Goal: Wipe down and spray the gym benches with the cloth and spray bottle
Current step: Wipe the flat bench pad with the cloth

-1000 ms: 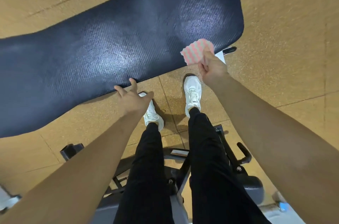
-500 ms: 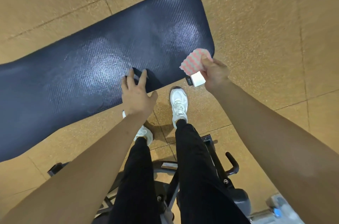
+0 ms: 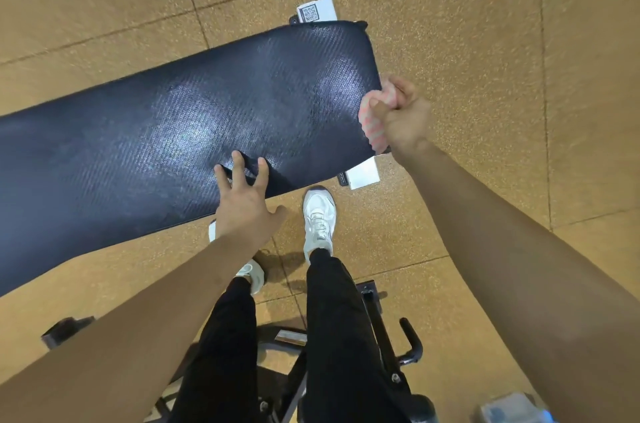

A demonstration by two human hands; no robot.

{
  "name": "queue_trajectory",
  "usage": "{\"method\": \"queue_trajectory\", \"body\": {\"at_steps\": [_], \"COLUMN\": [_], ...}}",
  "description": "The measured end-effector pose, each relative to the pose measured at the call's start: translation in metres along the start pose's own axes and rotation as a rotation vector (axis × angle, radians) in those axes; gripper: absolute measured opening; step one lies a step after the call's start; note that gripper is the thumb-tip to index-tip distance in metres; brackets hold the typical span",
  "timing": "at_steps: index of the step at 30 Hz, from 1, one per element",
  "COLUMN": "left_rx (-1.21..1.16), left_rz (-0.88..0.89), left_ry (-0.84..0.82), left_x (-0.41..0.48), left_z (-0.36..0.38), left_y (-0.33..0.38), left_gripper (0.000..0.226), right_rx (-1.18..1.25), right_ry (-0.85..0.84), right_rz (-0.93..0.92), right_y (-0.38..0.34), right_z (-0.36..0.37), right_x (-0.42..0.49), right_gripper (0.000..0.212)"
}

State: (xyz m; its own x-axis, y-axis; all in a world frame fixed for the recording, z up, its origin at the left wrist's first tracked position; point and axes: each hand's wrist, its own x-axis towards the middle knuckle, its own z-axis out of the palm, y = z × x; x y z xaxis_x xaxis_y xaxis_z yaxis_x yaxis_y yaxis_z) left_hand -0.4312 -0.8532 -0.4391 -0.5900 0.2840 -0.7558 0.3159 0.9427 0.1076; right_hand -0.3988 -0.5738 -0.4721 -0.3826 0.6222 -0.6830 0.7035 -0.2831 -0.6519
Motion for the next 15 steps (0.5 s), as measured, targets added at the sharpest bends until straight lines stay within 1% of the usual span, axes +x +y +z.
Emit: {"method": "queue_trajectory", "body": {"at_steps": [2,4,8,10,12,15], "left_rx": [-0.002,-0.005,-0.005,-0.014,-0.016,0.002], "left_rz": [0.002,0.016,0.052,0.066,0.069,0.072], "left_ry": [-0.001,0.003,-0.027,-0.034,-0.042,-0.044], "left_x": [0.001,0.002,0.002,0.002,0.001,0.0], "left_z": [0.001,0.001,-0.001,-0.003,-0.004,-0.004], "left_y": [0.0,-0.002,-0.009,-0.011,-0.011,-0.011], "left_gripper": [0.089,0.089,0.088,0.087,0.087,0.089], "right_rx": [-0.111,-0.19,-0.325,-0.369,-0.474,-0.653], "right_ry": [-0.021,-0.049,-0.088,-0.105,-0.093,-0.043], "right_rz": [-0.092,-0.147,-0.239,-0.242,-0.27,-0.42], "right_y": [-0.013,-0.028,-0.054,-0.061,-0.067,-0.067], "right_z": [0.006,0.014,0.027,0.032,0.034,0.035], "right_x": [0.014,0.027,0.046,0.046,0.042,0.038], "right_gripper": [0.052,0.054,0.058,0.057,0.057,0.057]}}
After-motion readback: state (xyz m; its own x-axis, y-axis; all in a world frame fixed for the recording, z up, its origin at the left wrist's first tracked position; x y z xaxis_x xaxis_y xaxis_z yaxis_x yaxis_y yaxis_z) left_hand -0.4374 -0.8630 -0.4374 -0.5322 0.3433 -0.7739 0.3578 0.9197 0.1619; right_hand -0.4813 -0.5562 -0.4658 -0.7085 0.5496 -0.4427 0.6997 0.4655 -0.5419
